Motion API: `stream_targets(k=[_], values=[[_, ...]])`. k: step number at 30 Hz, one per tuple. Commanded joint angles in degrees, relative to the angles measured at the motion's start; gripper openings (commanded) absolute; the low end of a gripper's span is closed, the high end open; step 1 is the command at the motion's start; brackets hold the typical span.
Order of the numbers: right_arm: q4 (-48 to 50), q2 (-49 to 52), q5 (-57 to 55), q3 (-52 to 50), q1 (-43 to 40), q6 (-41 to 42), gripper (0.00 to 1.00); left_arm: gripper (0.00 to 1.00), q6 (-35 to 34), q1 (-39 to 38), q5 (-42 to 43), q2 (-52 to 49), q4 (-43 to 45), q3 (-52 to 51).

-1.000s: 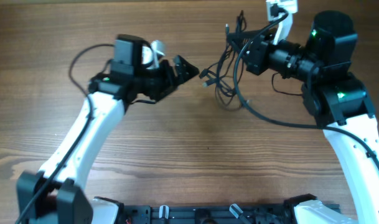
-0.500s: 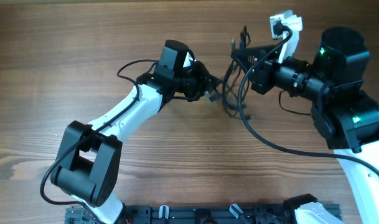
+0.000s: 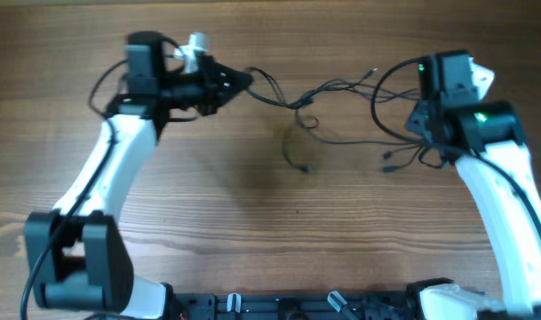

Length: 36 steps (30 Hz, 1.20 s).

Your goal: Untangle cables

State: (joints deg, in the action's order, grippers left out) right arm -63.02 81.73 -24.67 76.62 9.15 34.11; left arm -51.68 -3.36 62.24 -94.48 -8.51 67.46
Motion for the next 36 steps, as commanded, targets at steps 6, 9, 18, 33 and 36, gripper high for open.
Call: stream_targets(k=[6,9,18,33,36], values=[[0.22,17.31,2.40,-0.74,-5.40,2.08,0.04,0.04,2.03,16.00,16.76,4.61,0.17,0.09],[1.73,18.34,9.64,-0.74,-10.36,1.64,0.04,0.04,2.05,21.46,17.42,4.59,0.15,0.09],[12.41,17.94,48.81,-0.70,-13.09,-12.02,0.82,0.58,11.10,15.23,6.73,4.59,-2.67,0.02],[12.66,9.38,45.46,-2.23,-6.36,-8.20,1.00,1.00,15.67,0.48,-26.77,4.57,-25.00,0.02],[17.99,11.10,40.28,-5.73,-5.51,-8.68,0.97,1.00,15.69,-2.69,-28.68,4.57,-24.98,0.02]])
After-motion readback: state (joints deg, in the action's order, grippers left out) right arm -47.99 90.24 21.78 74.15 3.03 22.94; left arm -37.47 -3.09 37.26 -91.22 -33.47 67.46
